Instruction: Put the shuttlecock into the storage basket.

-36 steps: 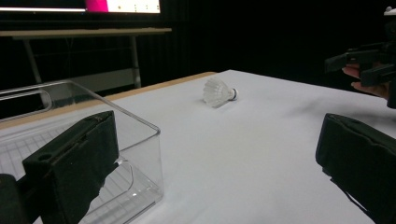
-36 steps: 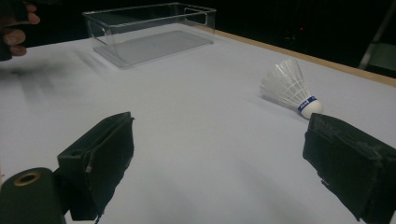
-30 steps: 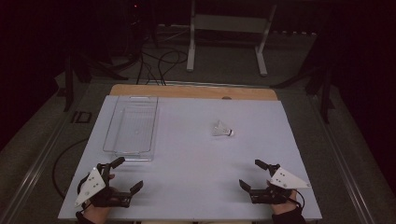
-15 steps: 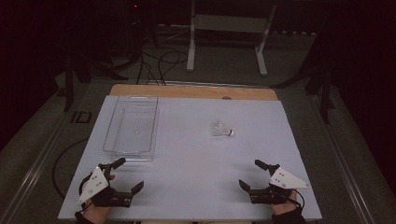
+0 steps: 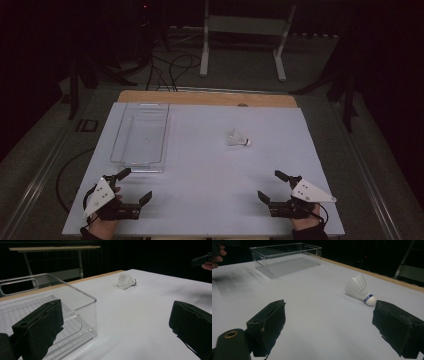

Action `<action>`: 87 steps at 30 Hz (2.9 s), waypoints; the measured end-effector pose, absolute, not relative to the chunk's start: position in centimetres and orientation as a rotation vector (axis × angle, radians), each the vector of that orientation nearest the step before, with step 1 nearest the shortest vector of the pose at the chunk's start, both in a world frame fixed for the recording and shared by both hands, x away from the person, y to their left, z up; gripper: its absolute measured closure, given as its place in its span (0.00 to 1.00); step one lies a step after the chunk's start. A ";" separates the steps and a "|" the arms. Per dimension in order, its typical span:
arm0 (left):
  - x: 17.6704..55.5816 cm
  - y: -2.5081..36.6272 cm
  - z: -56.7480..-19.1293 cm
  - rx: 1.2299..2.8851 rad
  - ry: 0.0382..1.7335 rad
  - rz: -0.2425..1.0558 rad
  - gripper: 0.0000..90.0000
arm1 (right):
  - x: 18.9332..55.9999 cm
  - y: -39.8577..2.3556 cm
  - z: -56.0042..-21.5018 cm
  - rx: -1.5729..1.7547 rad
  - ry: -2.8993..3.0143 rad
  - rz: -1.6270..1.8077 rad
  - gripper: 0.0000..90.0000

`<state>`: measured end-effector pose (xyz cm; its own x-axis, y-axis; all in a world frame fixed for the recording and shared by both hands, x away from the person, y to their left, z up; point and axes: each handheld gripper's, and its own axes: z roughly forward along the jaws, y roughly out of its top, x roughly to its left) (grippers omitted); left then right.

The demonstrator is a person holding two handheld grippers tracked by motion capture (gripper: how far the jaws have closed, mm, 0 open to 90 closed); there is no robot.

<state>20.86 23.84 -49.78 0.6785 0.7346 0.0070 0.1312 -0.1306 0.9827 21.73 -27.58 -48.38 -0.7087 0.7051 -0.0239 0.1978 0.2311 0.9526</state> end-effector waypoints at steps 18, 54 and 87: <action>20.8 23.9 -49.7 1.641 0.714 0.600 0.00 | 22.5 -28.4 -45.7 0.854 2.046 1.498 0.11; 20.8 23.9 -49.7 1.643 0.706 0.583 0.00 | 28.7 -28.3 -38.5 0.773 2.133 1.469 0.11; 20.7 23.8 -49.6 1.650 0.693 0.574 0.00 | 35.7 -25.7 -40.2 0.823 2.385 1.280 0.11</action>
